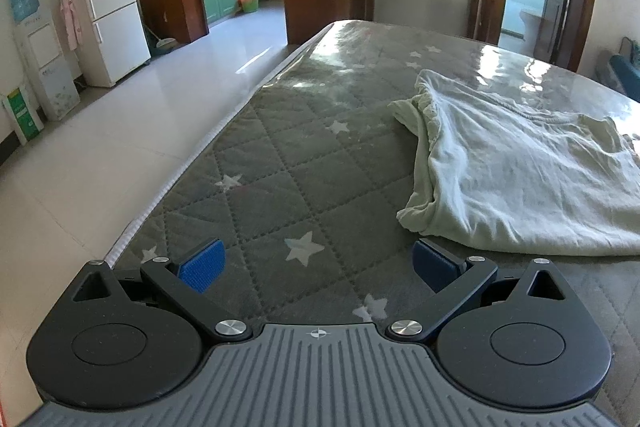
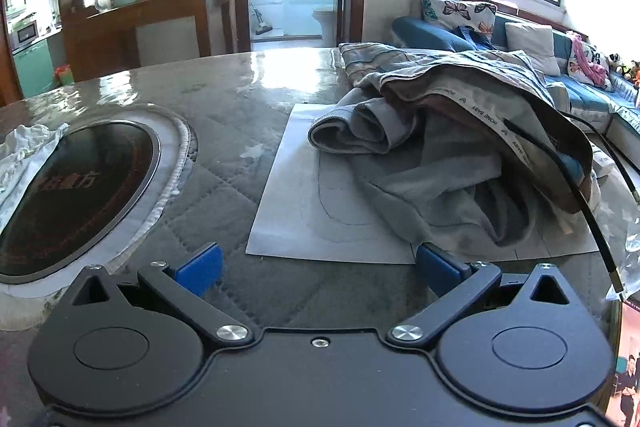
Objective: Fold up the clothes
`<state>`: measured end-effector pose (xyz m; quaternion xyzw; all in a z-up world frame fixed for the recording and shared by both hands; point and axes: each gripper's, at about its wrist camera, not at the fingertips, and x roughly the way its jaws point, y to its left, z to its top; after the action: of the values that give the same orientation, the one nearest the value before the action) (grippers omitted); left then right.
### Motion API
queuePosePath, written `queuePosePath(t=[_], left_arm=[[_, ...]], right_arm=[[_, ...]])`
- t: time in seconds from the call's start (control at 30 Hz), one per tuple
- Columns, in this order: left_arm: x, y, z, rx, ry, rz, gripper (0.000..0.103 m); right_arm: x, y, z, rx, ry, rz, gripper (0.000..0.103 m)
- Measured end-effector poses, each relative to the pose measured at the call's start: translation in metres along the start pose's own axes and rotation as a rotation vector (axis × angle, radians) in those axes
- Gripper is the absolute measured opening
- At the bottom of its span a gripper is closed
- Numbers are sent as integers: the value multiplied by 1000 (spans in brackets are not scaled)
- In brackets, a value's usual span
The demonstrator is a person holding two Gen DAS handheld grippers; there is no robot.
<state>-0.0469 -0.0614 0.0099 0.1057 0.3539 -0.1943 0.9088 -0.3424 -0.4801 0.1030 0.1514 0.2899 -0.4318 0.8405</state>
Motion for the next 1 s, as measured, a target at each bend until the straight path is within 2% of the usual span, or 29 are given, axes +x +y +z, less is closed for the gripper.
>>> queuePosePath(t=[0.3, 1.0], left_arm=[[3, -1, -3, 23, -2, 8, 101], [-1, -7, -9, -2, 29, -22, 101]], right_arm=[[1, -1, 0, 5, -3, 4, 103], [3, -3, 0, 9, -5, 8, 103]])
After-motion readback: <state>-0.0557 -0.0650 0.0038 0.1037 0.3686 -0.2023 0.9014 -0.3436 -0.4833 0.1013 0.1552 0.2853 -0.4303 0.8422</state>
